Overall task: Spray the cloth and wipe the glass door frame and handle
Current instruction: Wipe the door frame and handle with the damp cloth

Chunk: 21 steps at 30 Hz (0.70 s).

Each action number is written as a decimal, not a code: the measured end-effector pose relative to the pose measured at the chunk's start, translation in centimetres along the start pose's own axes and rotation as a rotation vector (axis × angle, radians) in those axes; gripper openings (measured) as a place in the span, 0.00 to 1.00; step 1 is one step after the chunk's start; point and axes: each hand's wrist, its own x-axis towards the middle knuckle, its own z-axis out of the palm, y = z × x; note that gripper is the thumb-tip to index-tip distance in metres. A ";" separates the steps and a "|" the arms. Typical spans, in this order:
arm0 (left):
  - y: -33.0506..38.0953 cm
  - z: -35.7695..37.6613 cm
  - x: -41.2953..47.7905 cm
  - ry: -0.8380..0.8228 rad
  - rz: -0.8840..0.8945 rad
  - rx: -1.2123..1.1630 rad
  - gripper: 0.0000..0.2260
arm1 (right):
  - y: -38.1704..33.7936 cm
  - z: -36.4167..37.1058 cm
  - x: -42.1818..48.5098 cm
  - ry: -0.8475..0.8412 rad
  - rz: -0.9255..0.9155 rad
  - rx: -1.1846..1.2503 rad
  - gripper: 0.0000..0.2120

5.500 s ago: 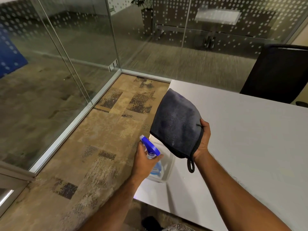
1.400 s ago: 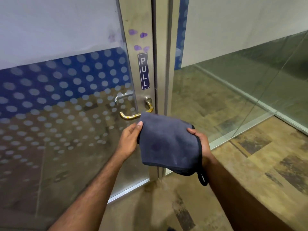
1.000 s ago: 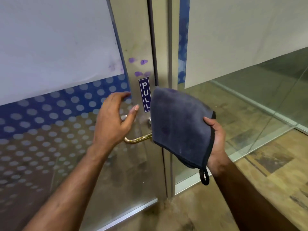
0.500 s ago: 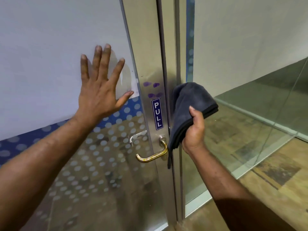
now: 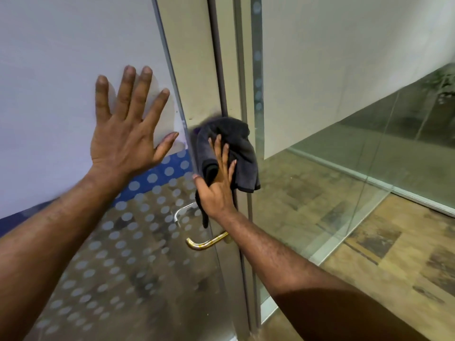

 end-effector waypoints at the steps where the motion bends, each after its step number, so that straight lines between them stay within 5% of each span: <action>1: 0.0 0.0 0.0 0.003 -0.002 -0.002 0.35 | 0.5 -0.3 -0.2 -0.011 -0.029 0.012 0.44; 3: 0.0 0.0 0.0 0.005 -0.004 -0.007 0.35 | 2.0 -1.0 -0.8 -0.043 -0.017 0.050 0.43; 7: -0.1 0.2 -0.1 0.013 -0.011 -0.020 0.35 | 1.4 -1.5 -1.2 -0.023 0.282 0.189 0.40; 13: -0.1 0.1 -0.1 0.026 -0.016 -0.024 0.33 | -1.4 -0.6 1.4 0.093 -0.027 0.115 0.42; 18: 0.1 0.2 -0.1 0.051 -0.038 -0.028 0.32 | 2.4 -3.4 0.1 -0.113 -0.341 -0.328 0.39; 21: 0.1 0.1 -0.1 0.049 -0.043 -0.023 0.32 | 2.8 -4.5 1.3 0.003 -0.445 -0.479 0.34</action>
